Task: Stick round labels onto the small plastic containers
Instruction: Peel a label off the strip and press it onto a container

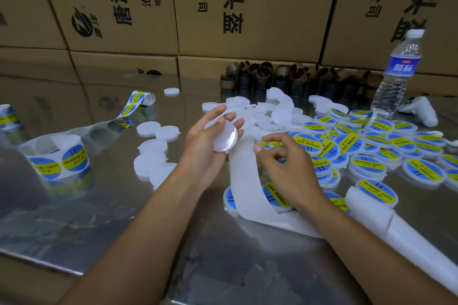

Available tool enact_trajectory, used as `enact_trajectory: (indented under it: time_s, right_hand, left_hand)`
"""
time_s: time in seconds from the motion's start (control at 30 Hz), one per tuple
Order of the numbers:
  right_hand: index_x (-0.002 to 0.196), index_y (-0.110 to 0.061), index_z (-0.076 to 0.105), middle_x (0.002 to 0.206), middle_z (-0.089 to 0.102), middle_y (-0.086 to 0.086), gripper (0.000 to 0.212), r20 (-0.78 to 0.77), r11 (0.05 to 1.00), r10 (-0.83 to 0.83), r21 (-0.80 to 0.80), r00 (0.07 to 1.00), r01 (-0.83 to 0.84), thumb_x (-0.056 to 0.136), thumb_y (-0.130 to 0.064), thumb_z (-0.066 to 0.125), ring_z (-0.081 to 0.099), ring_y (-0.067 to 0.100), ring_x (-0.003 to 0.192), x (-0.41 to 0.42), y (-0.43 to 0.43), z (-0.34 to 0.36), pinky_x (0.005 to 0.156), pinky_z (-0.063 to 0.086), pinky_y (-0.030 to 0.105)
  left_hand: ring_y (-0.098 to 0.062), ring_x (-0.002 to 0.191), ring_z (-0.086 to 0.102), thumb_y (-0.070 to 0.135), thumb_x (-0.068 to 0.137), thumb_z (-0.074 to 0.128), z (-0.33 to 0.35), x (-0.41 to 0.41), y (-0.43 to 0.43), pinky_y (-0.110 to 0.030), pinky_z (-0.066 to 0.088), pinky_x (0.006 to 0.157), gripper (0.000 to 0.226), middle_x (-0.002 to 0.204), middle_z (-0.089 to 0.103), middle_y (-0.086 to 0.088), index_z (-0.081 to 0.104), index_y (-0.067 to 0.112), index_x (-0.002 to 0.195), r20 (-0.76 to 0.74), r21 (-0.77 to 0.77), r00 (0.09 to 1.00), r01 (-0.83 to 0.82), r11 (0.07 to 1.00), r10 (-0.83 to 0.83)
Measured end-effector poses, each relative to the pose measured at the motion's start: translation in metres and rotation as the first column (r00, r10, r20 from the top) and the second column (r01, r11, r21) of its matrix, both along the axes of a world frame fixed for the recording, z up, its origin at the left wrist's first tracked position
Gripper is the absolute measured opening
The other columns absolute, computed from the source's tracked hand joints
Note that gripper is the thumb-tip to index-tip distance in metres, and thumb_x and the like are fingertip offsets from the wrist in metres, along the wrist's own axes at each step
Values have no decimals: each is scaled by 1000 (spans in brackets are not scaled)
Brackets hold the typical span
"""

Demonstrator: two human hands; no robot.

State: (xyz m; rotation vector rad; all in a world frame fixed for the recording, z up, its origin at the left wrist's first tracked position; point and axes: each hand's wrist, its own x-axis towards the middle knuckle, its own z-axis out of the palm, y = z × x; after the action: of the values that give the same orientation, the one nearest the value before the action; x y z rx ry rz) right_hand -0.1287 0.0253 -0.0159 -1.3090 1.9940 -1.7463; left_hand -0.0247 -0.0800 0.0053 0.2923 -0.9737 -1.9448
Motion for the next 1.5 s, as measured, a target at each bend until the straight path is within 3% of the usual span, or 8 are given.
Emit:
enact_trajectory:
  time_s: [0.17, 0.27, 0.33, 0.57, 0.8, 0.97, 1.1, 1.5]
  right_hand:
    - [105, -42, 57, 88, 71, -8, 15, 78, 991, 125, 28, 989, -128, 93, -37, 51, 64, 1, 84, 2, -5, 3, 74, 48, 17]
    - [119, -51, 51, 118, 55, -30, 28, 15, 966, 235, 106, 972, -235, 98, -39, 37, 46, -17, 108, 1, -4, 5, 88, 34, 3]
    - [113, -55, 53, 123, 53, -29, 28, 49, 956, 258, 135, 965, -262, 99, -41, 32, 44, -15, 113, 1, -2, 7, 93, 35, 12]
    - [88, -34, 68, 92, 70, -20, 28, 170, 993, 86, -100, 982, -69, 98, -31, 42, 62, -7, 90, -3, 0, 15, 77, 46, 11]
    - [83, -24, 71, 76, 74, -8, 12, 397, 951, 139, -311, 907, -9, 84, -14, 67, 66, -2, 71, -5, 8, 25, 61, 49, 11]
    - [71, -28, 75, 73, 73, -2, 23, 457, 933, 294, -327, 840, -149, 81, -8, 67, 66, 9, 71, -3, 9, 30, 78, 54, 31]
    - [64, -26, 72, 68, 70, -2, 28, 495, 900, 422, -328, 760, -286, 80, -4, 64, 66, 9, 62, -1, 12, 33, 62, 55, 23]
    - [60, -24, 63, 57, 50, -1, 38, 482, 890, 438, -111, 759, -443, 79, 7, 52, 48, 11, 51, -1, 11, 26, 47, 42, 17]
  left_hand:
    - [-18, 77, 71, -3, 96, 44, -2, 0, -5, -26, 58, 64, 24, 90, 67, -6, 63, 12, 97, 97, 83, 991, -103, 991, 95]
    - [-15, 72, 71, -3, 96, 44, -4, -1, -5, -25, 58, 60, 24, 90, 67, -6, 63, 13, 95, 167, 99, 978, -140, 985, 122]
    - [-15, 71, 71, -4, 95, 44, -4, -1, -5, -25, 58, 59, 24, 89, 67, -7, 62, 12, 93, 179, 101, 976, -142, 985, 123]
    - [-19, 74, 67, -2, 96, 45, -4, -1, -3, -28, 56, 66, 22, 86, 65, -8, 61, 12, 90, 304, 53, 944, -148, 988, 126]
    - [-24, 76, 66, 26, 101, 42, -8, -2, 2, -35, 53, 74, 29, 94, 68, -15, 60, 4, 104, 490, 101, 855, 137, 985, -169]
    - [-23, 81, 70, 37, 102, 35, -10, -2, 1, -31, 58, 68, 45, 96, 73, -13, 64, 4, 104, 474, 134, 849, 193, 972, -234]
    - [-29, 106, 63, 43, 102, 30, -12, -3, -2, -43, 45, 97, 52, 114, 68, -14, 70, 10, 106, 430, 122, 870, 208, 970, -241]
    - [-25, 95, 65, 20, 79, 65, -7, 2, -3, -42, 50, 88, 45, 112, 67, -12, 61, 10, 122, 228, 47, 966, 118, 992, -126]
